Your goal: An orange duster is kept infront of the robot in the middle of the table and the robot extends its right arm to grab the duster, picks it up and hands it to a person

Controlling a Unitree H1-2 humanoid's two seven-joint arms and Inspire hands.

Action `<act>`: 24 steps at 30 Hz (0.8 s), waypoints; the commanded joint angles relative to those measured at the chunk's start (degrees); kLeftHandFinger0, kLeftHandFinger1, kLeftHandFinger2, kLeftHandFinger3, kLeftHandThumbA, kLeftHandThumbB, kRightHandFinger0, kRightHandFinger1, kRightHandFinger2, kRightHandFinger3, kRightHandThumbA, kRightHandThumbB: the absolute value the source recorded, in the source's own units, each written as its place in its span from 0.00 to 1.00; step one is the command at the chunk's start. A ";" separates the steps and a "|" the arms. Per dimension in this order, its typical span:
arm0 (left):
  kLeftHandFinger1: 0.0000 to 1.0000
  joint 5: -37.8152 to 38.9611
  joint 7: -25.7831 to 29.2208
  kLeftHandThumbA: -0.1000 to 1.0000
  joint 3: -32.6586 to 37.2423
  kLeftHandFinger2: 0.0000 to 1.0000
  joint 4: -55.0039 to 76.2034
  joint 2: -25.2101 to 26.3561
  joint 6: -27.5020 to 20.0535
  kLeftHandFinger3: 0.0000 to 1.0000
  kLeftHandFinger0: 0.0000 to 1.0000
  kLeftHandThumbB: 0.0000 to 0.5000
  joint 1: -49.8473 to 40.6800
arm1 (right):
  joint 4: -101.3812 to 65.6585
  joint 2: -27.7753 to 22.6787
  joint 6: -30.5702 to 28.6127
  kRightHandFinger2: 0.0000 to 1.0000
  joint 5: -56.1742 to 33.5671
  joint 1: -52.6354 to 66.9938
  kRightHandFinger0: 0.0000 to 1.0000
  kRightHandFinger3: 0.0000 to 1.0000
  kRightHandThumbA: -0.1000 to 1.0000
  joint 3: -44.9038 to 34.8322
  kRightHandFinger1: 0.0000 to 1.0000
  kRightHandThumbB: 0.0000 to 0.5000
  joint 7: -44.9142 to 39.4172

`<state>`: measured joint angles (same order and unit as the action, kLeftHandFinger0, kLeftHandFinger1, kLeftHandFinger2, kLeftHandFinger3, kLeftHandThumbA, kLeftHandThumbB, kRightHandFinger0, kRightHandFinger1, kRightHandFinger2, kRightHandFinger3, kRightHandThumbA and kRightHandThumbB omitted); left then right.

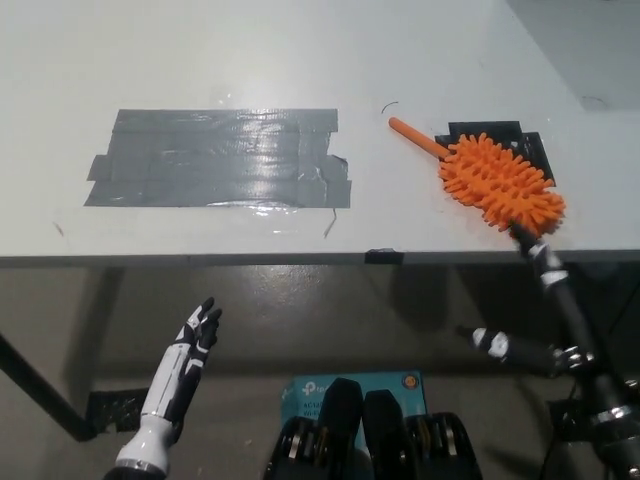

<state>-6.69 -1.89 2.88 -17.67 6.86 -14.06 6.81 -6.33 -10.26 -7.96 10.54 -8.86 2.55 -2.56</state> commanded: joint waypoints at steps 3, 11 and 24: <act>1.00 -0.84 1.03 0.95 0.30 1.00 0.95 -0.53 -3.40 1.00 1.00 0.40 -1.49 | -12.81 -1.82 7.12 1.00 7.97 -6.86 1.00 1.00 1.00 -4.13 1.00 0.57 1.94; 1.00 -0.27 0.64 0.95 0.12 1.00 1.17 -1.00 -3.50 1.00 1.00 0.46 -2.37 | -10.06 -6.00 23.97 1.00 14.06 -19.86 1.00 1.00 0.90 -3.35 1.00 0.53 -3.20; 1.00 -0.68 0.70 0.96 0.19 1.00 1.10 -0.81 -3.63 1.00 1.00 0.46 -1.86 | 23.88 -8.08 31.83 1.00 17.27 -38.71 1.00 1.00 0.90 7.65 1.00 0.77 -8.34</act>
<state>-7.02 -1.89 2.99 -17.69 6.06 -14.98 4.68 9.80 -17.36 17.73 24.58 -40.93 7.56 -8.02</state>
